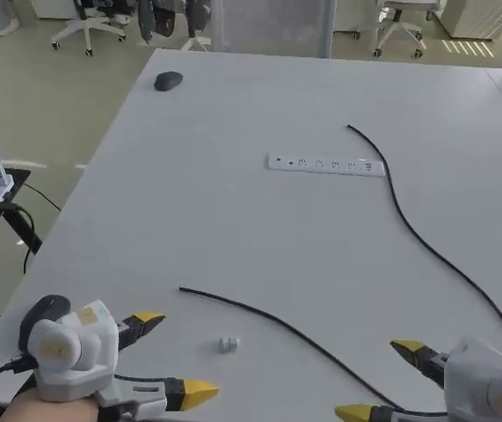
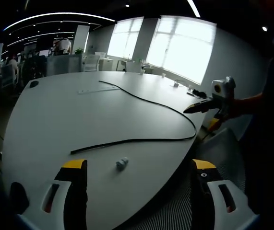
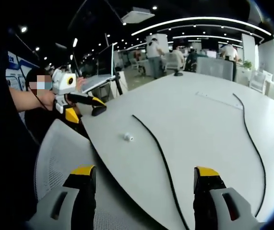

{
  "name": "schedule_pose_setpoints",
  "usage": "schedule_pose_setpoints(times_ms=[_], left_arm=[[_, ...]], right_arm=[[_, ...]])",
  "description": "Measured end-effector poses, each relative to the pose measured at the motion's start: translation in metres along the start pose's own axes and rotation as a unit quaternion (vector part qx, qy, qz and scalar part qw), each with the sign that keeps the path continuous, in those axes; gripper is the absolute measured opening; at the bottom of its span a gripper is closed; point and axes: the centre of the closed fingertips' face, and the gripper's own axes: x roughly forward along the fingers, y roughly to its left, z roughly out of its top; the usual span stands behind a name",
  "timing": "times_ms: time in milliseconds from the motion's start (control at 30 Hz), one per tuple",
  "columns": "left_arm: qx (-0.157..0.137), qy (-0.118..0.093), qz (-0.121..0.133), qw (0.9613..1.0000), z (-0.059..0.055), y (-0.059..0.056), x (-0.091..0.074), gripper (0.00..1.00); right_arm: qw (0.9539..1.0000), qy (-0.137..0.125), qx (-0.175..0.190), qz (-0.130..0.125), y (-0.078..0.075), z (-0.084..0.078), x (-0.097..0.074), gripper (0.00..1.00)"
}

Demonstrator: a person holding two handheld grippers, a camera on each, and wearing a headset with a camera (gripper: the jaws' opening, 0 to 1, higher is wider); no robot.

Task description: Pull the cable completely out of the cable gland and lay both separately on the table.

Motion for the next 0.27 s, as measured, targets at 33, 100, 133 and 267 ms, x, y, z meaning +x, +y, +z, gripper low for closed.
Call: schedule_pose_setpoints(times_ms=[33, 100, 133, 267], left_arm=[[-0.001, 0.001, 0.001, 1.0, 0.0002, -0.0002, 0.0, 0.89], [-0.001, -0.001, 0.001, 1.0, 0.001, 0.001, 0.0001, 0.89], [-0.001, 0.0, 0.002, 1.0, 0.0008, 0.0015, 0.0002, 0.9], [-0.003, 0.001, 0.004, 1.0, -0.0017, 0.0024, 0.0003, 0.93]], right_arm=[[1.0, -0.001, 0.002, -0.001, -0.0002, 0.0004, -0.0003, 0.84], [1.0, -0.003, 0.008, 0.0, -0.0007, 0.001, -0.0008, 0.85], [1.0, -0.002, 0.008, 0.001, -0.0016, 0.0005, -0.0011, 0.86], [0.9999, 0.003, 0.012, -0.001, -0.0039, -0.0014, -0.0019, 0.86]])
